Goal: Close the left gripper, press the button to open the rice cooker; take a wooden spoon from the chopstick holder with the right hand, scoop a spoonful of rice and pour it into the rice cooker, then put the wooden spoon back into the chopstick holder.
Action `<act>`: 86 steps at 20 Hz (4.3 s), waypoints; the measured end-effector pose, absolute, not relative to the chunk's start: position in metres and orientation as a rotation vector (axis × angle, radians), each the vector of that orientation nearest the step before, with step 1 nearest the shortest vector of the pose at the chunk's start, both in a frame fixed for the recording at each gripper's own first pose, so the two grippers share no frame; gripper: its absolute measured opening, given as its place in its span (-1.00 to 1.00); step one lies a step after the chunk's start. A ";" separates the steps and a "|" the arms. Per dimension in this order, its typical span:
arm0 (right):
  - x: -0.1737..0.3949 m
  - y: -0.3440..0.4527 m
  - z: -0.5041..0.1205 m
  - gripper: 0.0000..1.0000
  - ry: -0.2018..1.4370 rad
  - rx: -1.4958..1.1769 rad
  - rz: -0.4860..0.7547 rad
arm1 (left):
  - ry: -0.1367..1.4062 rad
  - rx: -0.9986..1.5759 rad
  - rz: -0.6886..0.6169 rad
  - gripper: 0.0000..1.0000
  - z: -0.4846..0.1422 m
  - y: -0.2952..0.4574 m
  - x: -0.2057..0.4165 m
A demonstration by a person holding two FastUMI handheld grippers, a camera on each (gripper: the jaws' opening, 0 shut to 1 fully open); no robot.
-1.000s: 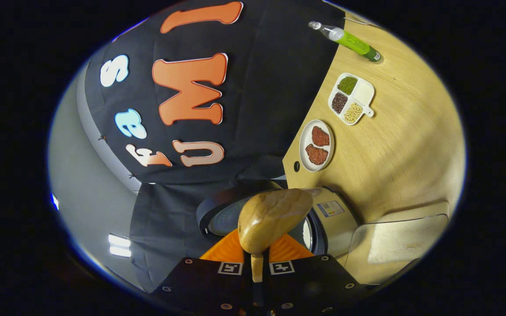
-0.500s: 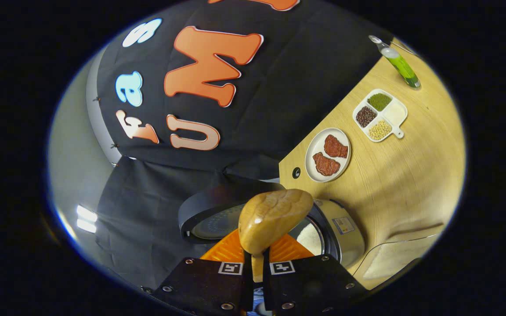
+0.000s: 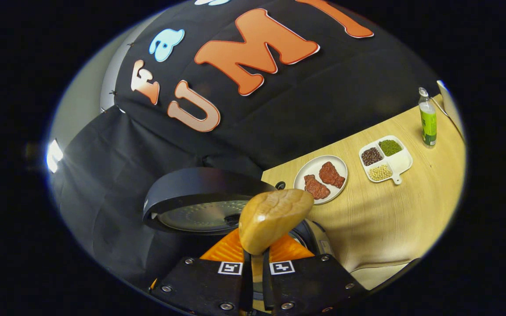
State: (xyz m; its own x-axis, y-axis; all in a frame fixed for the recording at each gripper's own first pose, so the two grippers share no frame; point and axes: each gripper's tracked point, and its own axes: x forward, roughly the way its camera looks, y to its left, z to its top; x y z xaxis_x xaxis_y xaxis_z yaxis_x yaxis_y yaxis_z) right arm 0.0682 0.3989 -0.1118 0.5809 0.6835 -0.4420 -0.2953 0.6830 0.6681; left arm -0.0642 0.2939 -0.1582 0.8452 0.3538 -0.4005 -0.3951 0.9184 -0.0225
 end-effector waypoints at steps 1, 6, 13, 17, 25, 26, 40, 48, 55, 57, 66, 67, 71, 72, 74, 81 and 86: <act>0.069 0.402 -0.113 -0.83 0.738 0.551 0.611 | 0.409 -0.112 0.394 0.89 -0.162 0.294 -0.065; 0.069 0.410 -0.119 -0.83 0.678 0.395 0.609 | 0.425 -0.110 0.382 0.89 -0.170 0.296 -0.064; 0.068 0.420 -0.120 -0.83 0.570 0.196 0.627 | 0.431 -0.123 0.360 0.90 -0.173 0.295 -0.059; 0.062 0.427 -0.115 -0.84 0.484 0.067 0.660 | 0.434 -0.115 0.350 0.89 -0.174 0.294 -0.059; 0.037 0.447 -0.109 -0.83 0.328 -0.167 0.763 | 0.442 -0.119 0.346 0.89 -0.177 0.294 -0.062; 0.035 0.448 -0.108 -0.83 0.315 -0.182 0.770 | 0.442 -0.118 0.349 0.89 -0.176 0.294 -0.063; 0.034 0.424 -0.091 -0.83 0.260 -0.111 0.792 | 0.456 -0.119 0.334 0.89 -0.179 0.278 -0.066; 0.043 0.357 -0.089 -0.83 0.314 -0.021 0.714 | 0.448 -0.104 0.273 0.90 -0.169 0.236 -0.050; 0.049 0.265 -0.101 -0.83 0.375 0.073 0.572 | 0.440 -0.087 0.190 0.90 -0.158 0.188 -0.036; 0.052 0.234 -0.105 -0.83 0.387 0.098 0.515 | 0.438 -0.082 0.167 0.90 -0.155 0.174 -0.032; 0.046 0.081 -0.149 -0.83 0.482 0.179 0.216 | 0.440 -0.042 0.079 0.90 -0.145 0.117 -0.023; 0.046 0.060 -0.155 -0.83 0.496 0.192 0.172 | 0.443 -0.040 0.073 0.90 -0.144 0.111 -0.023; 0.041 -0.007 -0.174 -0.83 0.519 0.225 0.027 | 0.450 -0.011 0.058 0.90 -0.140 0.098 -0.020; 0.041 -0.019 -0.178 -0.83 0.520 0.231 -0.002 | 0.450 -0.003 0.056 0.80 -0.138 0.095 -0.020; 0.039 -0.039 -0.187 -0.83 0.527 0.244 -0.044 | 0.454 0.006 0.052 0.87 -0.136 0.089 -0.018; 0.029 -0.057 -0.239 -0.83 0.619 0.285 -0.089 | 0.475 0.004 0.047 0.76 -0.130 0.079 -0.016; 0.017 -0.057 -0.277 -0.76 0.727 0.292 -0.098 | 0.469 0.000 0.094 1.00 -0.118 0.098 -0.008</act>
State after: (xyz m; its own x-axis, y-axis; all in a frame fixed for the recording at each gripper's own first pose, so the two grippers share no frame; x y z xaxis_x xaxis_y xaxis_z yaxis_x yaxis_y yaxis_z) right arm 0.0175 -0.0568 -0.2770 0.7448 0.0126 -0.6672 0.1885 0.9551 0.2284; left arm -0.0075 0.0982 -0.1181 0.8876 0.0899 -0.4517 -0.0900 0.9957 0.0214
